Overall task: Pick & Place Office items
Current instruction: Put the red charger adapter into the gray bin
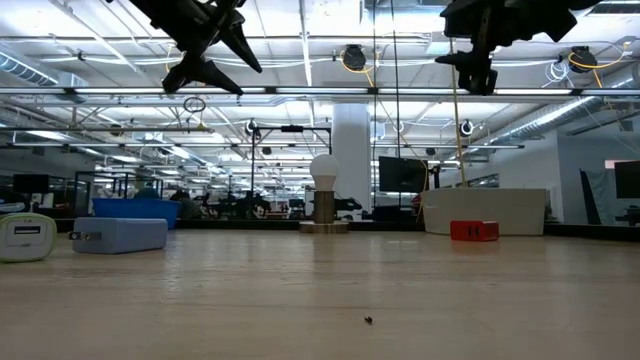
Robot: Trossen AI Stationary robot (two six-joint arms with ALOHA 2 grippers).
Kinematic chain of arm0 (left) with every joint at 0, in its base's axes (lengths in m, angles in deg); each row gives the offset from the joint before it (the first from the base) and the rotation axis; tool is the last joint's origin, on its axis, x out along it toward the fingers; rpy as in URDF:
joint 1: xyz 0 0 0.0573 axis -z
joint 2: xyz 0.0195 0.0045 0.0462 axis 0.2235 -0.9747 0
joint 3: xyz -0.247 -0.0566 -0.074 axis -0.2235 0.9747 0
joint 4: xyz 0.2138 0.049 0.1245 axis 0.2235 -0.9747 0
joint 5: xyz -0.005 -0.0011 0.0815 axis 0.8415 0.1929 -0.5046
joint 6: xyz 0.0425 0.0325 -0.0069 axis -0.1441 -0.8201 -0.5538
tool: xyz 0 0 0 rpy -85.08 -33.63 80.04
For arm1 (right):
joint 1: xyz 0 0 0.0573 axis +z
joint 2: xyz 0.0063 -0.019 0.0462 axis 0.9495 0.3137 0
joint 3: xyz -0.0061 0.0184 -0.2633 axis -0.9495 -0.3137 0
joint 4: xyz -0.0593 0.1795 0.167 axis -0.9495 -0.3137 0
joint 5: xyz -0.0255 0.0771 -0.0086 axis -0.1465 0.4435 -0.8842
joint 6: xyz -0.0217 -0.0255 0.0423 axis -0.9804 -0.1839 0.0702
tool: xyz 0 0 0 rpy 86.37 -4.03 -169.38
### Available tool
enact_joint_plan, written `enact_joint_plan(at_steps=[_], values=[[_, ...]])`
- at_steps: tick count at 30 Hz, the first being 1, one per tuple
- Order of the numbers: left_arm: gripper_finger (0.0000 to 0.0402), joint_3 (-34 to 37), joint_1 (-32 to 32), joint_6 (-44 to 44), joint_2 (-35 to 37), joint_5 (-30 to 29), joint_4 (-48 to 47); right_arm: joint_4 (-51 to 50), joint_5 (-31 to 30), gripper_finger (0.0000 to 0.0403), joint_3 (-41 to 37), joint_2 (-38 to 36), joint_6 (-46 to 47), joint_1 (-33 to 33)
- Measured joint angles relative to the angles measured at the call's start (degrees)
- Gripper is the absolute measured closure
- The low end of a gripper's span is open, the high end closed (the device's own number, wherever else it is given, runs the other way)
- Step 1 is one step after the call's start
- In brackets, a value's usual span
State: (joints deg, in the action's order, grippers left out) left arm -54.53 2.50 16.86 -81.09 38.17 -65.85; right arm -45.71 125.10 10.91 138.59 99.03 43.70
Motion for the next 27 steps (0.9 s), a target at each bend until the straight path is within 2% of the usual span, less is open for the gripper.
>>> enact_joint_plan(at_steps=[10,12,17,19,22,27], values=[[0.0183,0.0,0.0,0.0,0.0,0.0,0.0,-1.6,-1.1,0.0149,0.0,0.9,1.3,-1.2],[0.0183,0.0,0.0,0.1,0.0,0.0,0.0,-6.4,-7.2,0.0149,0.0,1.6,5.0,-2.1],[0.0183,0.0,0.0,0.2,0.0,0.0,0.0,-24.9,-37.8,0.0149,2.2,5.8,16.3,1.3],[0.0183,0.0,0.0,0.2,0.0,0.0,0.0,-31.1,-46.5,0.0149,6.0,8.1,21.6,3.0],[0.0183,0.0,0.0,0.2,0.0,0.0,0.0,-36.8,-53.3,0.0149,13.0,12.4,29.4,4.1],[0.0183,0.0,0.0,0.1,0.0,0.0,0.0,-42.3,-58.7,0.0149,22.0,22.3,39.9,5.8]])
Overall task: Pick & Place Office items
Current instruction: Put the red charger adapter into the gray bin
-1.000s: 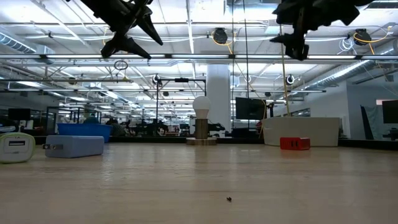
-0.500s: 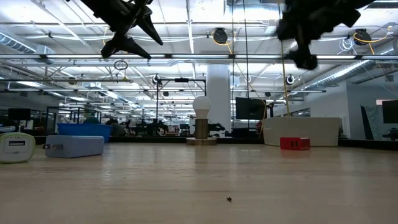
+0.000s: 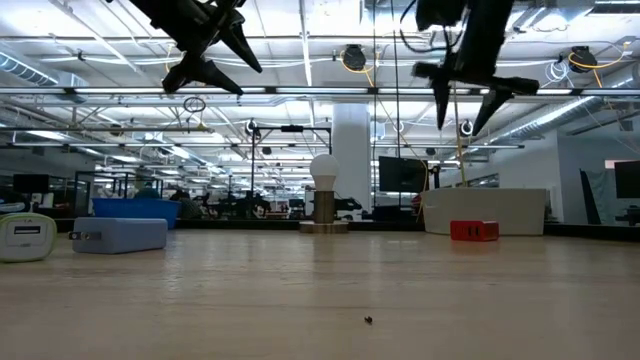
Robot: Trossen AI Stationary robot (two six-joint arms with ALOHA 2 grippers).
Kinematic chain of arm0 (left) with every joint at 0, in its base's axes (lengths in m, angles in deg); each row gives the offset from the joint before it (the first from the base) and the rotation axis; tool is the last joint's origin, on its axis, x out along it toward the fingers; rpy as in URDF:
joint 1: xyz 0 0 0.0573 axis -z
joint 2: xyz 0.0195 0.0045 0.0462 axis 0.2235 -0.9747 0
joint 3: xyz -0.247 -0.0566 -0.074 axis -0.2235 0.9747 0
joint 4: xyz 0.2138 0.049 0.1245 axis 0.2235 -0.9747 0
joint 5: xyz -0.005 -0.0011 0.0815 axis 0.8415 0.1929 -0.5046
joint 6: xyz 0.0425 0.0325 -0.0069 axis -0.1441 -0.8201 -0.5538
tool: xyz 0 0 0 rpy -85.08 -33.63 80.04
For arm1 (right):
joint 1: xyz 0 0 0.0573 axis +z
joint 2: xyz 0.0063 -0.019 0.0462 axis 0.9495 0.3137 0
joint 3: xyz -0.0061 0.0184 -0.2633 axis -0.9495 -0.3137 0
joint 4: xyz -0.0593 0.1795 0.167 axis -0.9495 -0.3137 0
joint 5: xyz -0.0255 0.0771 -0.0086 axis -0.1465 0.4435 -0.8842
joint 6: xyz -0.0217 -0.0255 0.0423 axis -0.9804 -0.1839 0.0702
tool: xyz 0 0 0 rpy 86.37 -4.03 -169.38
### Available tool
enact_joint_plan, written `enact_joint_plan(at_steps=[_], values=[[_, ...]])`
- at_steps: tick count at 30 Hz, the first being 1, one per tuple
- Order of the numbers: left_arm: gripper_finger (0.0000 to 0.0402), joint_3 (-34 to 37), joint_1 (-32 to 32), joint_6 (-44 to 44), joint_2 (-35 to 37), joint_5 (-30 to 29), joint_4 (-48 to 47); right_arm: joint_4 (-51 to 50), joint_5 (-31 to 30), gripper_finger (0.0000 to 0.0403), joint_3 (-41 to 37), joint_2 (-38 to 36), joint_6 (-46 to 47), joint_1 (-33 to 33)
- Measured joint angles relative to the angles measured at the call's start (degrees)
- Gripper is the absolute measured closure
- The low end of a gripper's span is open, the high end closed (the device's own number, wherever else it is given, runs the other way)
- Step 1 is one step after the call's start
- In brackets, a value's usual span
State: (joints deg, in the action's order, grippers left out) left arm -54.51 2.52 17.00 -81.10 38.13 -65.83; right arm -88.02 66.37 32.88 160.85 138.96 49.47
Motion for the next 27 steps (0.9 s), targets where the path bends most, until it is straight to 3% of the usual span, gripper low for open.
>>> enact_joint_plan(at_steps=[9,19,27], values=[[0.0183,0.0,0.0,-0.1,0.0,0.0,0.0,-0.5,0.0,0.0149,4.1,9.9,16.0,6.0],[0.0183,0.0,0.0,-0.1,0.0,0.0,0.0,-7.8,1.6,0.0149,4.1,17.3,43.6,10.7],[0.0183,0.0,0.0,-3.1,0.0,-1.1,-0.3,-7.4,0.1,0.0149,4.1,20.5,50.1,9.9]])
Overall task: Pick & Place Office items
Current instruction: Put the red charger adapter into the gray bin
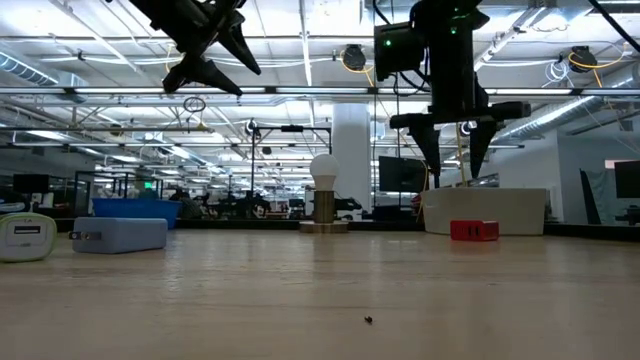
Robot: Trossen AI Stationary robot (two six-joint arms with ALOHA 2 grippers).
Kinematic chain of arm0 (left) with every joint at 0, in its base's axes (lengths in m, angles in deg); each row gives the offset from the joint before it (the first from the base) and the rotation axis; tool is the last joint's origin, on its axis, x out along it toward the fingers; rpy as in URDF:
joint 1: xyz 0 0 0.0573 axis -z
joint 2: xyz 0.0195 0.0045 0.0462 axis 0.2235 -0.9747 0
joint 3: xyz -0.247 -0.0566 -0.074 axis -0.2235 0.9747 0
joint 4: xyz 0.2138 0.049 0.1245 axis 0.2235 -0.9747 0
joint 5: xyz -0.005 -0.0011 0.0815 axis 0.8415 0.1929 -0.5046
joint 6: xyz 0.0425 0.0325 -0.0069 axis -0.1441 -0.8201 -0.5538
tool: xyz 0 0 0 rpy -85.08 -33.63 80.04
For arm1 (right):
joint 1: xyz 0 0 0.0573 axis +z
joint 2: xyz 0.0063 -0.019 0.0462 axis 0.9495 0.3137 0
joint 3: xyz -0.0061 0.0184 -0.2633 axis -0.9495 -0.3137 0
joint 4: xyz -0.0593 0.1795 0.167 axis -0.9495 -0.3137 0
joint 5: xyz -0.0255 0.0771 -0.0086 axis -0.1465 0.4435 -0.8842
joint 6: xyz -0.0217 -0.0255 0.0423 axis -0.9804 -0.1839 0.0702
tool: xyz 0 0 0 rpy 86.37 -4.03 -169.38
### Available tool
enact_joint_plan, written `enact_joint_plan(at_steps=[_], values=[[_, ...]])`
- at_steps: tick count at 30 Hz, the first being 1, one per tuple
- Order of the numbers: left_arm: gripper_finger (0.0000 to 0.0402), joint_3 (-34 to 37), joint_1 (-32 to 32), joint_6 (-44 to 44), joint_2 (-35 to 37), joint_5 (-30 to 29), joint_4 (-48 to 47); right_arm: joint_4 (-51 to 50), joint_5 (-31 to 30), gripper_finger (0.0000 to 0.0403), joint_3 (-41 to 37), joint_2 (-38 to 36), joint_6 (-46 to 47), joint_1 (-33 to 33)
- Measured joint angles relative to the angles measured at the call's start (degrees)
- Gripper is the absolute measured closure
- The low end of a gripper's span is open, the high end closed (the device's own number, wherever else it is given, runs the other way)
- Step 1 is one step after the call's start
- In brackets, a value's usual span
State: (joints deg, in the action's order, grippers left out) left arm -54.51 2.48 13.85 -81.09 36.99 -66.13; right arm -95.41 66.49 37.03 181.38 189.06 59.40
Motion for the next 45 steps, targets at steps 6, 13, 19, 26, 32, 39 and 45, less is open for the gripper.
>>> enact_joint_plan(at_steps=[6,13,19,26,32,39,45], values=[[0.0183,0.0,0.0,-6.6,0.0,0.0,0.0,-3.7,-0.2,0.0149,0.0,0.0,3.4,0.7],[0.0183,0.0,0.0,-10.0,0.0,0.0,0.0,-7.7,-0.1,0.0149,0.0,0.0,0.2,2.8],[0.0183,0.0,0.0,-9.9,0.0,0.0,0.0,-6.8,-0.3,0.0149,0.0,-0.5,2.9,3.5],[0.0183,0.0,0.0,-10.0,0.0,0.0,0.0,-6.8,-3.4,0.0149,-2.0,-0.5,5.5,3.4],[0.0183,0.0,0.0,-10.0,0.0,0.1,0.1,2.7,0.5,0.0144,-8.2,-0.5,6.5,4.1],[0.0183,0.0,0.0,-10.0,0.0,0.1,0.2,23.4,1.5,0.0127,-15.1,-0.5,5.2,4.1],[0.0183,0.0,0.0,-10.0,0.0,0.1,0.3,27.2,1.1,0.0136,-17.6,-0.5,4.5,4.1]])
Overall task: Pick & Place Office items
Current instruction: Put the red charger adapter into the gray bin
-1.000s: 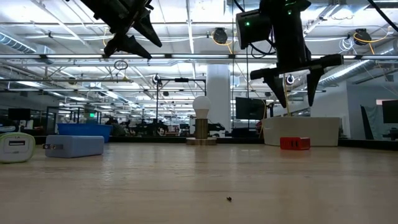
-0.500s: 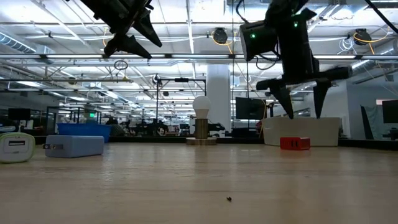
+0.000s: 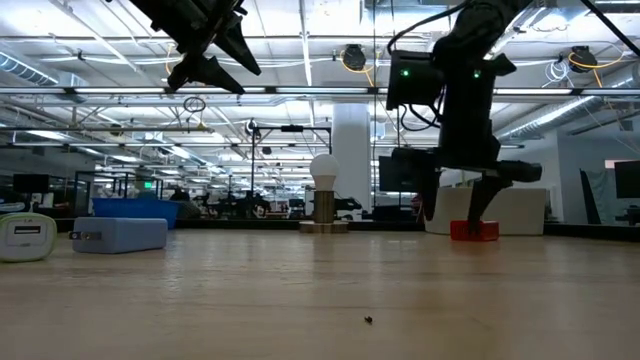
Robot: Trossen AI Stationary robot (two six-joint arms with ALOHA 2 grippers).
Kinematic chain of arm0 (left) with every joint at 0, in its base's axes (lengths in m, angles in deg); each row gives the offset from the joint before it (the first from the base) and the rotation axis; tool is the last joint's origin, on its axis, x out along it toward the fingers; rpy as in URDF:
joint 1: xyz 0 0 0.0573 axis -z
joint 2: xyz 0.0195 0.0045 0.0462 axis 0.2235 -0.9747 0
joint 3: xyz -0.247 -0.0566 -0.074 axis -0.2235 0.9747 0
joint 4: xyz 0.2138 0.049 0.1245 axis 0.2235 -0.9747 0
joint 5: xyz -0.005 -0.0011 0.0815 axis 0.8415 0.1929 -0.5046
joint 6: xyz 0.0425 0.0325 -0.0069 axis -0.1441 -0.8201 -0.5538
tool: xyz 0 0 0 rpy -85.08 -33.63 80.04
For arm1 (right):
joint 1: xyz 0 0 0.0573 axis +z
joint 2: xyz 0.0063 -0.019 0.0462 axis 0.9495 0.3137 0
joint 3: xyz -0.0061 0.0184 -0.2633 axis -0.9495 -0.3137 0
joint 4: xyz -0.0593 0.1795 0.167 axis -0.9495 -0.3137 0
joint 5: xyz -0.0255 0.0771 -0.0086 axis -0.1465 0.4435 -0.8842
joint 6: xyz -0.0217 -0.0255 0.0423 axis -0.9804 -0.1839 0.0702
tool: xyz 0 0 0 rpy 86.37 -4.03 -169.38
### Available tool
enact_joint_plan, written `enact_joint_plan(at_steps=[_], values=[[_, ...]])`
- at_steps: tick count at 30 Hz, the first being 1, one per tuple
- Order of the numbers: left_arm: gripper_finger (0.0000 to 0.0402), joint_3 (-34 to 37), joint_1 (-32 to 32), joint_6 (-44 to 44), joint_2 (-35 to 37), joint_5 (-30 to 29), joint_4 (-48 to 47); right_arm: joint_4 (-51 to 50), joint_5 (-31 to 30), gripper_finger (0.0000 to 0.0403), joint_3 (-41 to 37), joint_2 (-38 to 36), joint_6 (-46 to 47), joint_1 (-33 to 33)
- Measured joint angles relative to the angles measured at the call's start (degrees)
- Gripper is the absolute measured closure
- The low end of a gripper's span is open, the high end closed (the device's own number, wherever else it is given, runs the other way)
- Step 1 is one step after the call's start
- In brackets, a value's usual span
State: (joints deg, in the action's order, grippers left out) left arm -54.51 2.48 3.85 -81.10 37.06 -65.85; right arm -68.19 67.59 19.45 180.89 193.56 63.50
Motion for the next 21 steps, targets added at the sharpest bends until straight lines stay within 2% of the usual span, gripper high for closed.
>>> enact_joint_plan(at_steps=[11,21], values=[[0.0183,0.0,0.0,0.0,0.0,0.0,0.0,-4.1,-1.3,0.0155,0.0,0.0,2.7,0.1],[0.0183,0.0,0.0,0.0,0.0,0.0,0.0,-1.2,-2.8,0.0124,0.1,-1.0,3.7,0.4]])
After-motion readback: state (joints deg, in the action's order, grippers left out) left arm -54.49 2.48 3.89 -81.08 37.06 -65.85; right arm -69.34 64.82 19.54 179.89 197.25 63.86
